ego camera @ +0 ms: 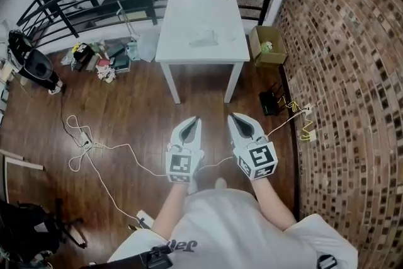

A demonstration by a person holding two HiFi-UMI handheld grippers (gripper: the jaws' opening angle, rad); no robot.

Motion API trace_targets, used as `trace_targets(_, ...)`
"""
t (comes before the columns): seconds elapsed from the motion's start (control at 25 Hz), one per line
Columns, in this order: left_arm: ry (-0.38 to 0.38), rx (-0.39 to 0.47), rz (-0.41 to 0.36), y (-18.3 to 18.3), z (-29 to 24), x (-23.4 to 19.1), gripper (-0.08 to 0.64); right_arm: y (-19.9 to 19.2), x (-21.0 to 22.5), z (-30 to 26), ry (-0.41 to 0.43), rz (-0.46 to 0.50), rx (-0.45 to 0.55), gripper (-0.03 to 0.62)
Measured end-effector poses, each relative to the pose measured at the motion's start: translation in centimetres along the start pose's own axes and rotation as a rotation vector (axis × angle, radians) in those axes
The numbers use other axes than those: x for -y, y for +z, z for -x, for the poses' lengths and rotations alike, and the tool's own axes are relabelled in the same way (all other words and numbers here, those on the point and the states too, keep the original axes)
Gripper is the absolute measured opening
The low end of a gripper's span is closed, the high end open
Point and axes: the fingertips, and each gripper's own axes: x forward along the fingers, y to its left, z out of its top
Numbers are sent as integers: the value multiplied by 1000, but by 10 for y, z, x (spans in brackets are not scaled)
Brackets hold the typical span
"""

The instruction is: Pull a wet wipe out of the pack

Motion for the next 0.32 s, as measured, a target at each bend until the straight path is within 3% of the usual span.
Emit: trace_targets(0.32,-5,35,-17,20,15,-27,15,17,-35,-21,22,28,18,-8)
